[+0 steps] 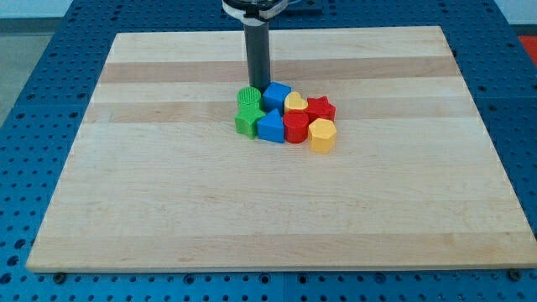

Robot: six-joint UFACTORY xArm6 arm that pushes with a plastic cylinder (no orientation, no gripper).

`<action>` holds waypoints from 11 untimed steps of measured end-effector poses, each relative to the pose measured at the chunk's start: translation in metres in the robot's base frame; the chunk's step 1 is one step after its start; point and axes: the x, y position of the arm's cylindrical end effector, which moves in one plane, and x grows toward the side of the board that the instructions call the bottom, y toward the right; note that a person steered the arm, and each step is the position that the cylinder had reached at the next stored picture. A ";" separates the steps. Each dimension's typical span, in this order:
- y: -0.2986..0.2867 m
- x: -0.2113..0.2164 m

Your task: Move the blue cube a bit right

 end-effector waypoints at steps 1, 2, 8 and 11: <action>0.000 0.000; 0.003 0.000; 0.050 -0.005; 0.083 -0.005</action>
